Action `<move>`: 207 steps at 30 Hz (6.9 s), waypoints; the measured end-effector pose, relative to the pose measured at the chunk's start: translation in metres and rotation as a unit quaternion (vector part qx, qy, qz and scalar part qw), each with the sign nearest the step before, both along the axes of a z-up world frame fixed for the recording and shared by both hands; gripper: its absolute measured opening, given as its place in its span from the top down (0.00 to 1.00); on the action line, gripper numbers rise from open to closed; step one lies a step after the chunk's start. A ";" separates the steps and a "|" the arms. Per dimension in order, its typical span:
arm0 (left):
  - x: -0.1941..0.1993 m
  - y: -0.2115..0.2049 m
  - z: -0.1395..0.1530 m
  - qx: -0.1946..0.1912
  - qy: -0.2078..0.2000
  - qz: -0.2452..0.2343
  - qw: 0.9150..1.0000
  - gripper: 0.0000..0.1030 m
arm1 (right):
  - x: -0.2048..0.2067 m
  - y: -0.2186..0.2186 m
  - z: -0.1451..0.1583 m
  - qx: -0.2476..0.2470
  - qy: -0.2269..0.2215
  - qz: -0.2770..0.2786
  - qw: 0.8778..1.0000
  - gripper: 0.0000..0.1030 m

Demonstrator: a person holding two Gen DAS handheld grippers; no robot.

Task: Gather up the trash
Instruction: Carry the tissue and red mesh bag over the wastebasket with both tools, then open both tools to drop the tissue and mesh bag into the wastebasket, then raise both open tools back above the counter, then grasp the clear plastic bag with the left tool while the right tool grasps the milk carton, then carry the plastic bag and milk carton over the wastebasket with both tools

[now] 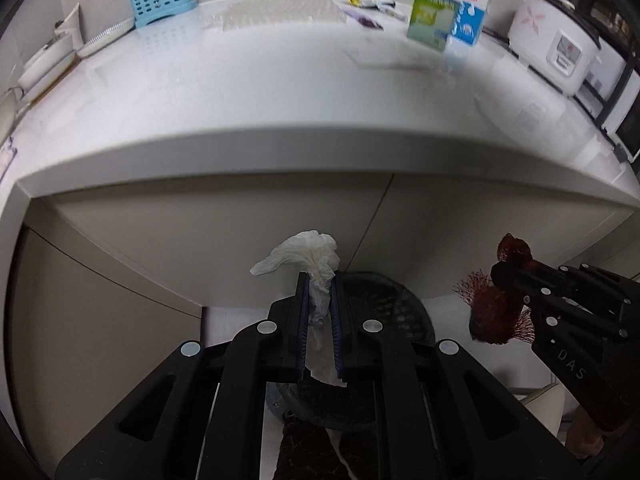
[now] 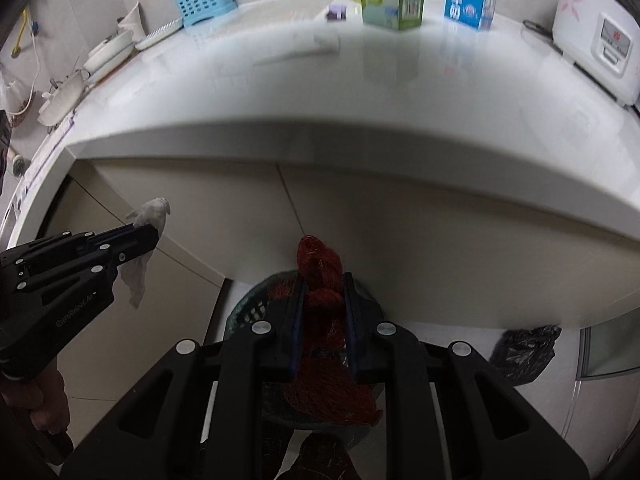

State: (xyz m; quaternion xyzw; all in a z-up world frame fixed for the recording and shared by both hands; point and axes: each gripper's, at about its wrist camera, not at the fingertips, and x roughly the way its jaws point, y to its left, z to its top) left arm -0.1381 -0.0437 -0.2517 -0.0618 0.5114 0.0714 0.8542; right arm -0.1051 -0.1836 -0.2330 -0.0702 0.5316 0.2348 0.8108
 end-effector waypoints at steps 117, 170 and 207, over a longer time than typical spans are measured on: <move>0.173 0.041 0.092 -0.040 0.000 -0.051 0.998 0.06 | 0.155 -0.048 0.112 0.006 -0.159 -0.189 0.969 0.09; 0.238 -0.033 0.062 0.011 0.072 0.103 0.992 0.96 | 0.362 -0.044 0.089 0.019 -0.191 -0.027 0.981 0.56; 0.121 -0.013 0.095 0.004 0.005 -0.040 0.999 0.96 | 0.119 -0.043 0.132 0.020 -0.192 -0.109 0.975 0.58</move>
